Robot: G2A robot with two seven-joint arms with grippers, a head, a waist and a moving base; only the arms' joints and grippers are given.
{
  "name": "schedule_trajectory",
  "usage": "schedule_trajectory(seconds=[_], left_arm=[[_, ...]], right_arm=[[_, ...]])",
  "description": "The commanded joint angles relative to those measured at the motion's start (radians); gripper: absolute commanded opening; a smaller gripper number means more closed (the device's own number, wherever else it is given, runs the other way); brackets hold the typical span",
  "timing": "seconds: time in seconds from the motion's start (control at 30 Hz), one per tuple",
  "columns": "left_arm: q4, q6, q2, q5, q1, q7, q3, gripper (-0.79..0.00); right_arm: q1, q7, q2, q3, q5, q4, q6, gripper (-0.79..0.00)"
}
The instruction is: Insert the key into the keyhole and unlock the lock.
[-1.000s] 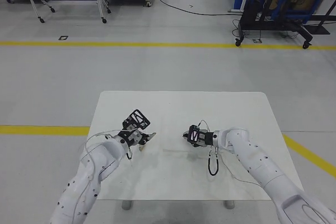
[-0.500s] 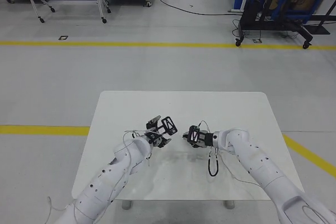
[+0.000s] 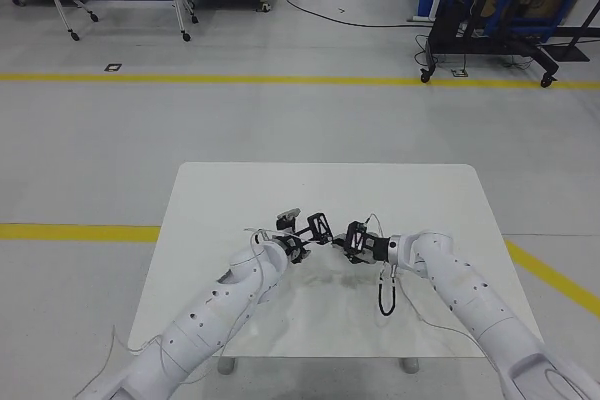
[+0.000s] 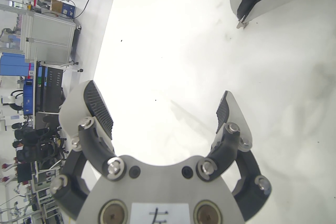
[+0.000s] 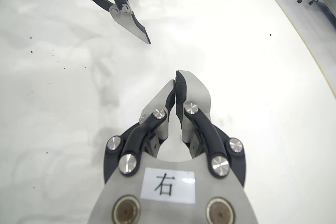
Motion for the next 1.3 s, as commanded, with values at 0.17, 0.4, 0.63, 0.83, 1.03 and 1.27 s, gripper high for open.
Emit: schedule_trajectory(seconds=[0.17, 0.4, 0.63, 0.83, 1.03, 1.27], left_arm=[[0.065, 0.0, -0.025, 0.002, -0.03, -0.001, 0.028, 0.0], [0.109, 0.021, -0.056, -0.019, -0.055, -0.003, 0.052, 0.0], [0.109, 0.036, -0.063, -0.043, -0.061, 0.028, 0.018, 0.0], [0.059, 0.067, -0.049, -0.083, -0.04, 0.065, -0.064, 0.0], [0.059, 0.067, -0.049, -0.083, -0.04, 0.065, -0.064, 0.0], [-0.023, 0.04, -0.017, -0.205, 0.035, 0.278, -0.208, 0.0]], right_arm=[[0.001, -0.034, 0.009, 0.011, 0.004, -0.009, -0.035, -0.785], [0.016, -0.071, 0.005, 0.023, 0.121, 0.054, -0.118, -0.785], [0.038, -0.101, 0.009, 0.052, 0.183, 0.138, -0.142, -0.785], [0.001, -0.144, 0.039, 0.111, 0.16, 0.136, -0.118, -0.785], [0.001, -0.144, 0.039, 0.111, 0.16, 0.136, -0.118, -0.785], [-0.03, -0.186, 0.043, 0.144, 0.263, 0.085, -0.154, -0.785]])
